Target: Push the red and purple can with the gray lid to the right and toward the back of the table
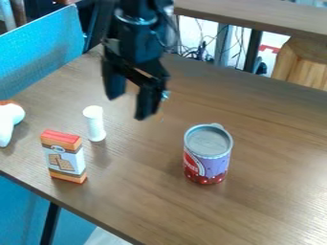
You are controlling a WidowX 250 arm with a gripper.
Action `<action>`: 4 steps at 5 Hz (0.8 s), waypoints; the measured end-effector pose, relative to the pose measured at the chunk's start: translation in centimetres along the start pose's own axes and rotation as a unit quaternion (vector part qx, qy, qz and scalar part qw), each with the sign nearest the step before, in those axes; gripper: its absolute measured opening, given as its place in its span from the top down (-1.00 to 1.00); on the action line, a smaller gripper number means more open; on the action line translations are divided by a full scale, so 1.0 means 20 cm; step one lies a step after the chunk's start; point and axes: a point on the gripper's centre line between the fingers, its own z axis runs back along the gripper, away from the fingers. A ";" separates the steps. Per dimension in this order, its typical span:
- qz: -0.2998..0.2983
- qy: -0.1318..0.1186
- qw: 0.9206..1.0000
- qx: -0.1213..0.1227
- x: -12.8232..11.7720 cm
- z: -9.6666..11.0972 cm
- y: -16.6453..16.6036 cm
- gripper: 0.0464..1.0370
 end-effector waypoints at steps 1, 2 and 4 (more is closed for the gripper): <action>-0.003 0.017 0.999 -0.029 -0.07 -0.02 0.11 -0.93; 0.012 0.059 0.997 -0.054 -0.11 -0.07 0.16 -0.93; 0.014 0.061 0.997 -0.055 -0.11 -0.07 0.16 -0.93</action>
